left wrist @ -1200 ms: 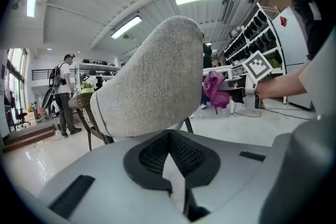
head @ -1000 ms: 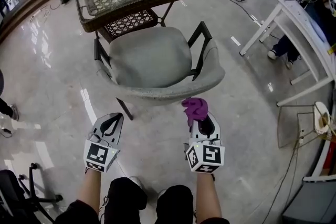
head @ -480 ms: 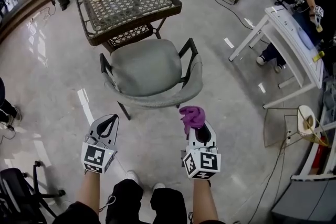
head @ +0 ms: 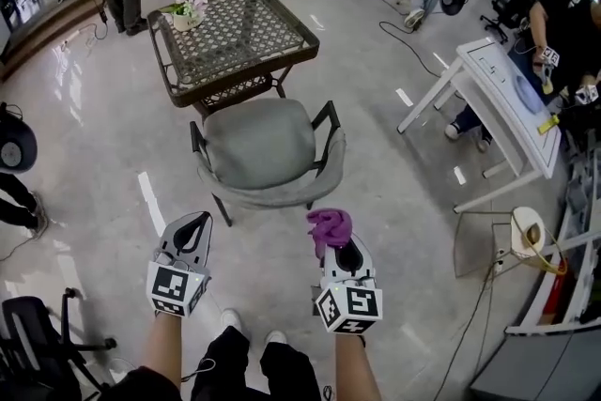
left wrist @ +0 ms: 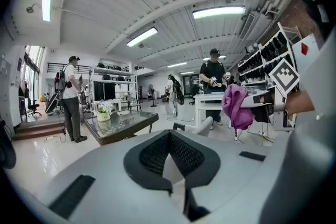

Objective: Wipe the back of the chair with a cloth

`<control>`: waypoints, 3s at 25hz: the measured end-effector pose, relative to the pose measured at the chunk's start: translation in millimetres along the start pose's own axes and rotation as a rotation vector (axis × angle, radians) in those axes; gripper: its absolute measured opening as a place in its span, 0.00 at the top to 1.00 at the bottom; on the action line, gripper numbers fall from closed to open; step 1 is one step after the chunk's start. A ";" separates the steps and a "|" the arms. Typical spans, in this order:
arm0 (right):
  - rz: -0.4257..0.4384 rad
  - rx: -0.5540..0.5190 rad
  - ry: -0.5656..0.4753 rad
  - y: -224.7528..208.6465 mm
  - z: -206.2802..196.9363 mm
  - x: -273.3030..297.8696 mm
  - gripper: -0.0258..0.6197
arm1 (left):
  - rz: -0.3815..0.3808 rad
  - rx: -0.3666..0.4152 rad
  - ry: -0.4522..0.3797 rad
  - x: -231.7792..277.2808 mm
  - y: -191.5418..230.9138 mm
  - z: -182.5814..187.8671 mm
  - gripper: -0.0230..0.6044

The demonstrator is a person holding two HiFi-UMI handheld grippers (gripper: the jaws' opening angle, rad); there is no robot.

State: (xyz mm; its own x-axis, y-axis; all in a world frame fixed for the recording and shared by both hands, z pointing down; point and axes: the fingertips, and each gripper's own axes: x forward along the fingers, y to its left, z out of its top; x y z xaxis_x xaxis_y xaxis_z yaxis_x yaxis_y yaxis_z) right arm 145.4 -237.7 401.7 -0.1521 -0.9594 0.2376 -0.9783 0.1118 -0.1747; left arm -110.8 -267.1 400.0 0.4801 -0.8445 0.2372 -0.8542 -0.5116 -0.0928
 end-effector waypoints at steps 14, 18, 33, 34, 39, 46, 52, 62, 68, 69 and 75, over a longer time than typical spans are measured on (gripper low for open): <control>0.080 -0.004 0.015 39.8 90.1 -33.6 0.82 | 0.036 -0.043 -0.044 -45.0 -6.0 113.5 0.95; 0.120 -0.020 0.013 52.2 109.6 -44.9 0.82 | 0.055 -0.043 -0.064 -60.4 -9.5 139.3 0.95; 0.126 -0.055 -0.013 62.5 170.9 -93.2 0.82 | 0.076 -0.018 -0.107 -110.0 -19.0 208.2 0.95; 0.122 -0.055 -0.016 61.7 173.7 -96.7 0.82 | 0.074 -0.014 -0.109 -112.0 -19.7 212.7 0.95; 0.105 -0.064 -0.036 57.3 186.8 -111.1 0.82 | 0.067 -0.004 -0.139 -123.5 -21.3 234.6 0.95; 0.093 -0.060 -0.069 56.8 200.0 -129.0 0.82 | 0.080 0.018 -0.167 -145.1 -22.9 252.5 0.95; 0.084 -0.060 -0.085 58.2 205.5 -136.1 0.82 | 0.098 0.001 -0.182 -160.7 -19.0 255.0 0.95; 0.053 -0.075 -0.097 61.9 214.3 -142.6 0.82 | 0.107 -0.024 -0.206 -176.8 -6.9 263.6 0.95; 0.041 -0.078 -0.104 66.8 216.3 -145.2 0.82 | 0.089 -0.002 -0.212 -180.6 -4.4 267.3 0.95; 0.040 -0.078 -0.107 68.0 217.0 -146.1 0.82 | 0.085 0.001 -0.216 -181.1 -5.0 268.8 0.95; 0.035 -0.088 -0.121 74.7 223.6 -148.1 0.82 | 0.059 0.026 -0.224 -181.2 -5.9 276.9 0.95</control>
